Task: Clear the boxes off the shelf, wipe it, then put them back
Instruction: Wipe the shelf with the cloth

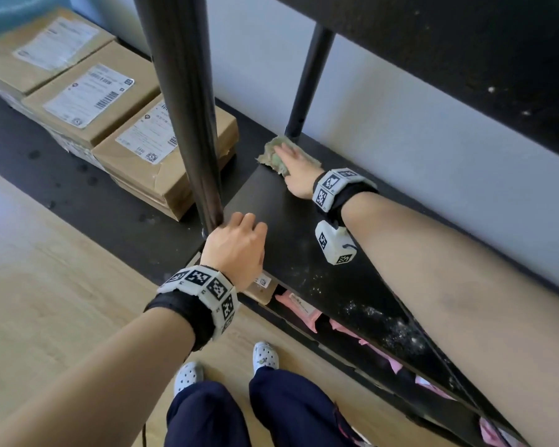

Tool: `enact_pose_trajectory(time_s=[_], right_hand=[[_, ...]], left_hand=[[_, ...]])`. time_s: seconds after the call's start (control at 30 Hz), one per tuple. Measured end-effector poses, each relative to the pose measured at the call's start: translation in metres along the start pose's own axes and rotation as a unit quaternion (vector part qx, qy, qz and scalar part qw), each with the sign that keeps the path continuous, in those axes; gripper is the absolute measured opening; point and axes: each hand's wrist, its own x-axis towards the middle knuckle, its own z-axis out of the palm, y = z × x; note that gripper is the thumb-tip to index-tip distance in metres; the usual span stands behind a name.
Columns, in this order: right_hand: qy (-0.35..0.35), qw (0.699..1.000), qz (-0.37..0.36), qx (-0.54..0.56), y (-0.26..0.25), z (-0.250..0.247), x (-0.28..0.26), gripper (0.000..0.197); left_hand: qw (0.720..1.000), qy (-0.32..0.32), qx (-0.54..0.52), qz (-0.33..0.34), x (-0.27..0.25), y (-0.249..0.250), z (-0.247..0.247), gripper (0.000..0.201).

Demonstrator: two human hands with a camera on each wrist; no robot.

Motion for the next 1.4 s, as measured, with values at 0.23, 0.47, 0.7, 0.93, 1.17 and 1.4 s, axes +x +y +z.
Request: enact_pose_trajectory(time_s=[0.23, 0.47, 0.7, 0.93, 1.17, 1.4], right_hand=[[0.008, 1.0, 0.01, 0.021, 0.003, -0.017, 0.009, 0.061], [0.008, 0.999, 0.031, -0.001, 0.014, -0.015, 0.01, 0.058], [0.039, 0.997, 0.056, -0.025, 0.031, -0.009, 0.005, 0.067], [0.03, 0.998, 0.05, -0.015, 0.034, -0.019, 0.019, 0.059], [0.003, 0.996, -0.065, -0.064, 0.009, 0.005, 0.004, 0.072], [0.011, 1.0, -0.011, -0.024, 0.01, -0.005, 0.024, 0.07]], left_hand=[[1.0, 0.0, -0.013, -0.015, -0.005, -0.001, -0.001, 0.027], [1.0, 0.01, -0.013, -0.021, -0.006, 0.003, -0.004, 0.024], [1.0, 0.005, -0.018, -0.022, -0.009, 0.002, -0.003, 0.027], [1.0, -0.001, -0.008, -0.008, -0.011, 0.005, 0.002, 0.027], [0.999, -0.019, -0.013, -0.027, -0.016, 0.002, 0.001, 0.027], [0.999, -0.016, 0.001, -0.028, -0.016, -0.003, -0.004, 0.028]])
